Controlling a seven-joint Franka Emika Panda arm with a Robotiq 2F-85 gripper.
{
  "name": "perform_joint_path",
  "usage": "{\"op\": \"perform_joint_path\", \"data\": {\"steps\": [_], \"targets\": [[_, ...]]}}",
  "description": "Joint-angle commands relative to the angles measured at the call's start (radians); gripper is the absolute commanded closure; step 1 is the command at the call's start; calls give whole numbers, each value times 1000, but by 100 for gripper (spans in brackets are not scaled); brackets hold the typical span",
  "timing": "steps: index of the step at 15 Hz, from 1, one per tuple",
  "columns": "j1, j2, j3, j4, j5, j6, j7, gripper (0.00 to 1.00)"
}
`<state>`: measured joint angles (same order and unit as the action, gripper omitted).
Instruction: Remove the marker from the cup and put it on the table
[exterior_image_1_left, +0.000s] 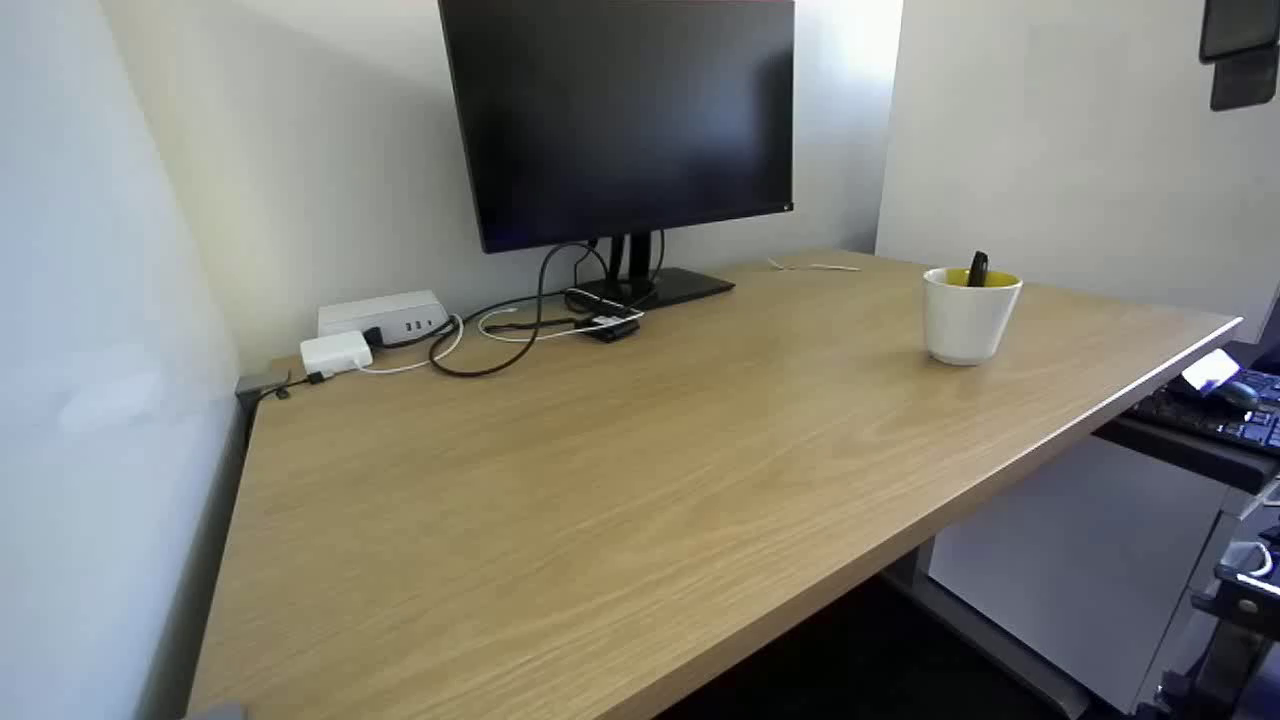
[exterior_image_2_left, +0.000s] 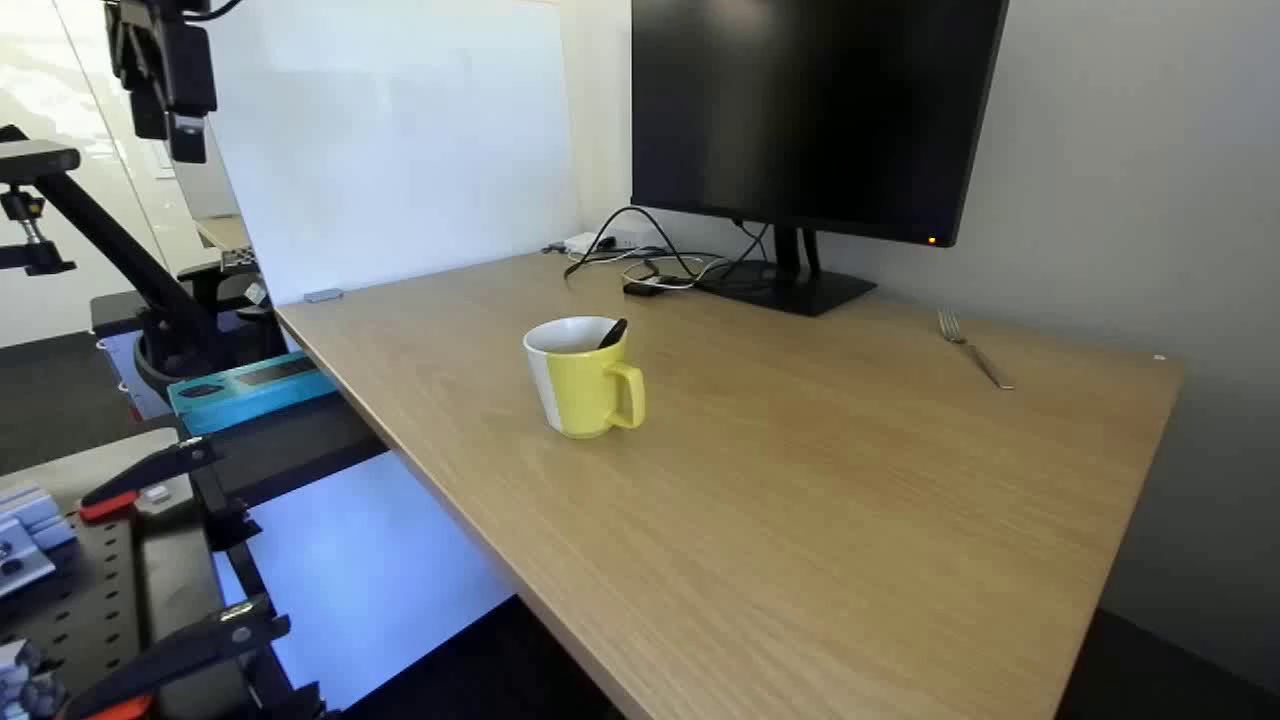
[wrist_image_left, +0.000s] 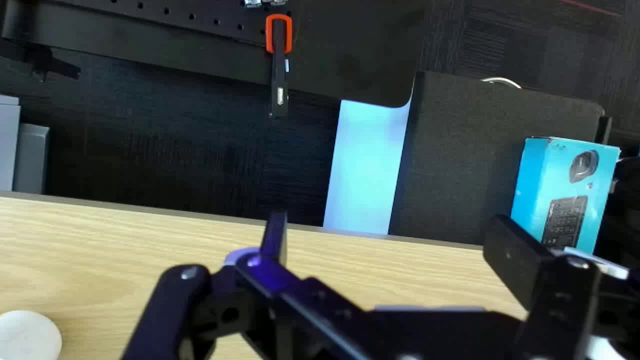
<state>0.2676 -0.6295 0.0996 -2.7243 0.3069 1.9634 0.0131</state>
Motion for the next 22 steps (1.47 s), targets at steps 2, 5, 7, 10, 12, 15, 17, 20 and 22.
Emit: {"op": "perform_joint_path", "data": {"steps": [2, 5, 7, 10, 12, 15, 17, 20, 22], "targets": [[-15, -1, 13, 3, 7, -7, -7, 0], [-15, -1, 13, 3, 7, -7, -7, 0], [-15, -1, 13, 3, 7, -7, -7, 0], [-15, -1, 13, 3, 7, -7, -7, 0], [-15, -1, 13, 3, 7, -7, -7, 0], [-15, -1, 13, 3, 7, -7, -7, 0], [-22, 16, 18, 5, 7, 23, 2, 0], [-43, 59, 32, 19, -1, 83, 52, 0], [-57, 97, 42, 30, -10, 138, 93, 0]]}}
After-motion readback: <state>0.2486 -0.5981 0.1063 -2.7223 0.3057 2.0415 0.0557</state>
